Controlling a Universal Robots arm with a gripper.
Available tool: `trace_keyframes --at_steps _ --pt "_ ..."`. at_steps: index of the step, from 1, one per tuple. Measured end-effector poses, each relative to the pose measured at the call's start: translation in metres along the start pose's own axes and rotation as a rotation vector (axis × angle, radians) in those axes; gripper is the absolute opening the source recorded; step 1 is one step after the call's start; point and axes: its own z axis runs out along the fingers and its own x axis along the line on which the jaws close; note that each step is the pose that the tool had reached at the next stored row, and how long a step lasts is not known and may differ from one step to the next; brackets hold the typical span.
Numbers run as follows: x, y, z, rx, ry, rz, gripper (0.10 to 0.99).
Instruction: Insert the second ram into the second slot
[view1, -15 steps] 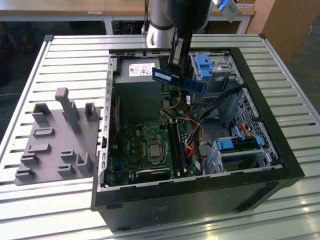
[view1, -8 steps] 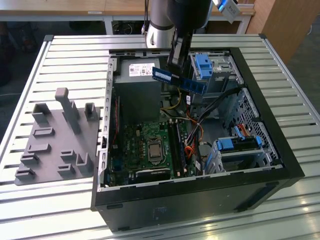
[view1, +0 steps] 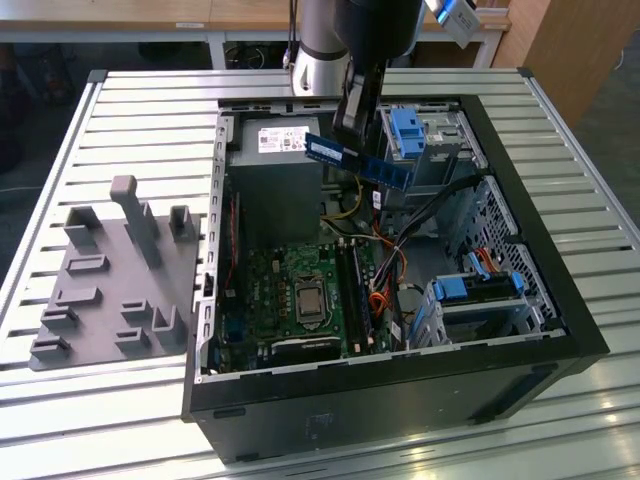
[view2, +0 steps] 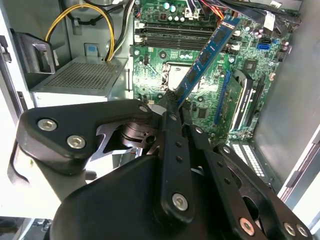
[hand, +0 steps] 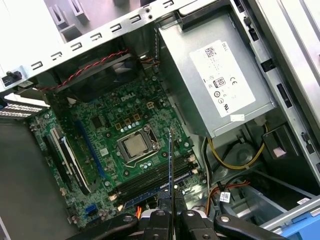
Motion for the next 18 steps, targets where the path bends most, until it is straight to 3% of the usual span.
trace_keyframes --at_steps 18 --pt "0.0 0.0 0.0 0.001 -0.0021 0.056 0.141"
